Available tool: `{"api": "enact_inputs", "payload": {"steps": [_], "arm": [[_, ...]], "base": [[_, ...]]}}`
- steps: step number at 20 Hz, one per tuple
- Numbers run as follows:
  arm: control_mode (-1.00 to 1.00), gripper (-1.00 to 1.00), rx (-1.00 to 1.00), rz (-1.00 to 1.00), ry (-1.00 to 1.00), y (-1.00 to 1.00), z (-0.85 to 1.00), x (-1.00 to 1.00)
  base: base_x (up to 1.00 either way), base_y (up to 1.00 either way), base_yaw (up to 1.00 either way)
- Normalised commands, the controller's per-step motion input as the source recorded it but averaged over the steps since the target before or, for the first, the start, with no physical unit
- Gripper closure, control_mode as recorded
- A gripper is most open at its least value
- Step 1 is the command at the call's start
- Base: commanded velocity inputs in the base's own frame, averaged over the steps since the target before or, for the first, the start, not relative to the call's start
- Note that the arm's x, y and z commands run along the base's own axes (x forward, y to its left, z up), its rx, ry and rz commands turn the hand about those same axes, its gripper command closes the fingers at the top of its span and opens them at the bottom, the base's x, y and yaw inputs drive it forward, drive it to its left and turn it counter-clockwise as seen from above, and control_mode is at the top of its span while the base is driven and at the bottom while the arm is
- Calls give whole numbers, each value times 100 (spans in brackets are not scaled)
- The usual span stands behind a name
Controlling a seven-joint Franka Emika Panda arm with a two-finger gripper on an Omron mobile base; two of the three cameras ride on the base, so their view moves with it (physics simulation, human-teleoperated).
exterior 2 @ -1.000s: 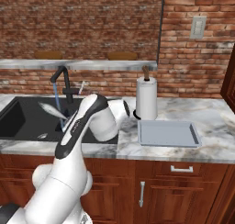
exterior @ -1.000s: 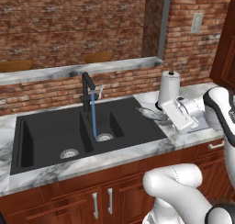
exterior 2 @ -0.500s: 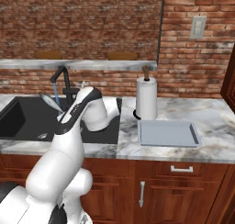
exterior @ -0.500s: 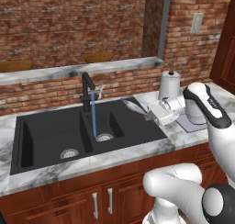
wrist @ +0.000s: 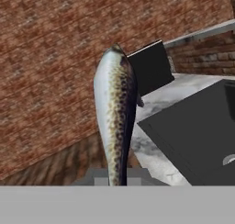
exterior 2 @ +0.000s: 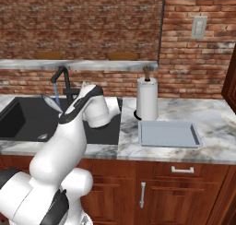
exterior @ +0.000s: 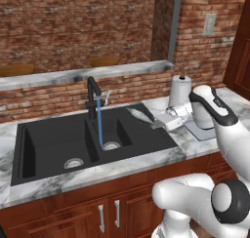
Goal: Take the fish out of the fridge, briefly rinse it in the sink, and place it on the tray next to the sink.
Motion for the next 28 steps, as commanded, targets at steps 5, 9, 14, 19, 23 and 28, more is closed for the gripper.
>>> {"api": "enact_inputs", "payload": {"steps": [5,9,14,19,23,28], "arm": [[-100,100,-12,0,2,24,-3,6],[-100,100,-13,0,0,28,-15,0],[-100,100,-7,-5,0,7,-13,0],[-100,100,-3,-9,3,0,-3,3],[-100,100,-4,-11,8,12,-2,27],[-100,100,-6,-7,12,25,-5,48]], "base": [[0,0,0],[0,0,0],[0,0,0],[0,0,0],[0,0,0],[0,0,0]]}}
